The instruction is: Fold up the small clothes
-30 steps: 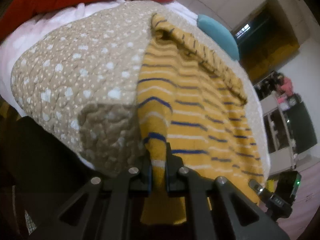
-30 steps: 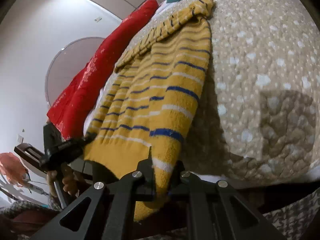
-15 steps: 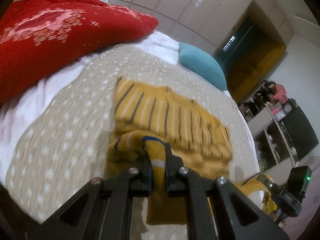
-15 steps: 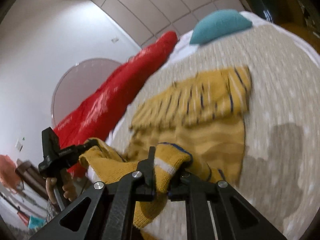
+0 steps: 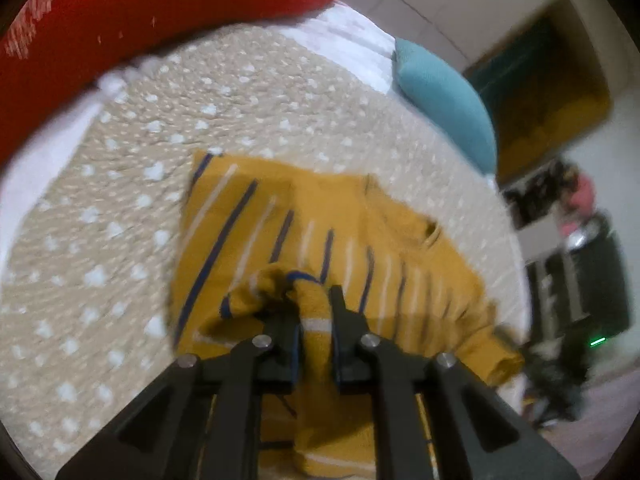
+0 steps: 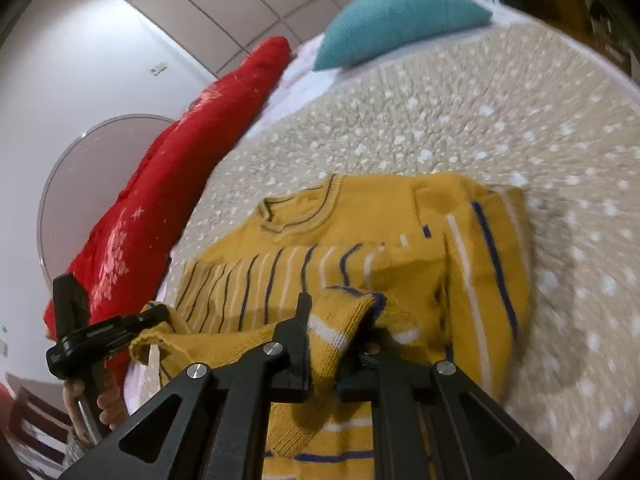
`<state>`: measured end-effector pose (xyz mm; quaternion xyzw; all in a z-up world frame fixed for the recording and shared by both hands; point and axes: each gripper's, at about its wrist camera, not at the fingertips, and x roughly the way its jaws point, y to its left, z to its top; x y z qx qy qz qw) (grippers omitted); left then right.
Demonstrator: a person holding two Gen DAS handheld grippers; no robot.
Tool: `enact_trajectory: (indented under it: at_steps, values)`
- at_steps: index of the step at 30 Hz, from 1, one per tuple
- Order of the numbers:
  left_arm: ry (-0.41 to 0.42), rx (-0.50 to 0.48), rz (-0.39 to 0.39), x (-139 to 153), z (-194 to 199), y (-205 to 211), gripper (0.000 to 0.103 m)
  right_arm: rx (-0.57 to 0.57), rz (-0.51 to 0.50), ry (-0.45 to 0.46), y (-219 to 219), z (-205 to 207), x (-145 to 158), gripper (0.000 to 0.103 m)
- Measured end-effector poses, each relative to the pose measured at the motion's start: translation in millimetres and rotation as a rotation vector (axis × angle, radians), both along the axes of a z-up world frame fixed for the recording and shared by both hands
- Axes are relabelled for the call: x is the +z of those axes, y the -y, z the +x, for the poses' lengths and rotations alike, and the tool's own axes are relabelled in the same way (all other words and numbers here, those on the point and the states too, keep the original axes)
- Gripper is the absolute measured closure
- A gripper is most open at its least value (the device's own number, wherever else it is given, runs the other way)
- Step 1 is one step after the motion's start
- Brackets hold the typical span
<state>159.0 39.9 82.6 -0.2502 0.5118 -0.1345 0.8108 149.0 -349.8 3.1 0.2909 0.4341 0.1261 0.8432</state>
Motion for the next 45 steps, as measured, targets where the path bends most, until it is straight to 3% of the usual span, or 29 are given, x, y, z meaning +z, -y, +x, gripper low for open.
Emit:
enact_trajectory:
  at_steps: [2,4,6,8,10,12,19,22,26,30,31,32,33,34,35,37,40,43,45]
  values:
    - [-0.035,0.017,-0.084,-6,16,-7,0.075,-0.032,0.034,-0.039,8,21,-13,0.091]
    - [-0.047,0.031,-0.144,-9,26,-14,0.07,-0.064,0.067,-0.073,16,37,-25,0.087]
    - [-0.017,0.058,-0.191,-6,29,-22,0.06,-0.089,0.119,-0.091,22,48,-32,0.085]
    - [0.016,0.086,-0.225,-3,29,-32,0.044,-0.105,0.182,-0.086,27,53,-34,0.078]
    - [0.035,0.115,-0.236,-2,27,-40,0.04,-0.122,0.271,-0.08,31,57,-35,0.058]
    - [0.026,0.115,-0.216,-3,25,-44,0.039,-0.145,0.327,-0.075,34,60,-36,0.048]
    - [0.033,0.047,-0.035,-4,3,-40,0.034,-0.189,0.295,-0.047,46,54,-17,0.036]
    - [0.045,-0.005,0.064,-12,-15,-38,0.034,-0.193,0.206,-0.027,54,33,-6,0.032]
    - [0.069,-0.093,0.101,-23,-50,-35,0.029,-0.128,0.019,-0.029,57,-20,0,0.031]
    - [0.078,-0.168,0.149,-40,-73,-26,0.026,-0.079,-0.007,-0.05,54,-71,-19,0.031]
    - [0.058,-0.181,0.15,-48,-76,-22,0.027,-0.08,0.0,-0.057,52,-82,-27,0.031]
    - [0.033,-0.194,0.171,-55,-77,-16,0.046,-0.083,0.003,-0.06,50,-87,-34,0.032]
    - [0.01,-0.2,0.256,-60,-78,-8,0.06,-0.083,0.005,-0.065,46,-90,-42,0.048]
    - [0.005,-0.204,0.318,-58,-78,-4,0.075,-0.073,0.012,-0.075,43,-90,-48,0.08]
    - [0.005,-0.217,0.347,-50,-77,-3,0.094,-0.05,0.035,-0.097,39,-87,-55,0.089]
    - [0.015,-0.208,0.415,-26,-75,-6,0.096,-0.045,0.036,-0.093,41,-90,-51,0.093]
    - [0.052,-0.192,0.498,4,-79,-16,0.096,-0.067,-0.084,-0.074,50,-98,-27,0.096]
    - [0.011,-0.173,0.512,-1,-86,-25,0.091,-0.099,-0.128,-0.125,59,-102,-34,0.095]
    - [0.003,-0.155,0.516,-11,-96,-31,0.09,-0.105,-0.108,-0.169,64,-108,-49,0.089]
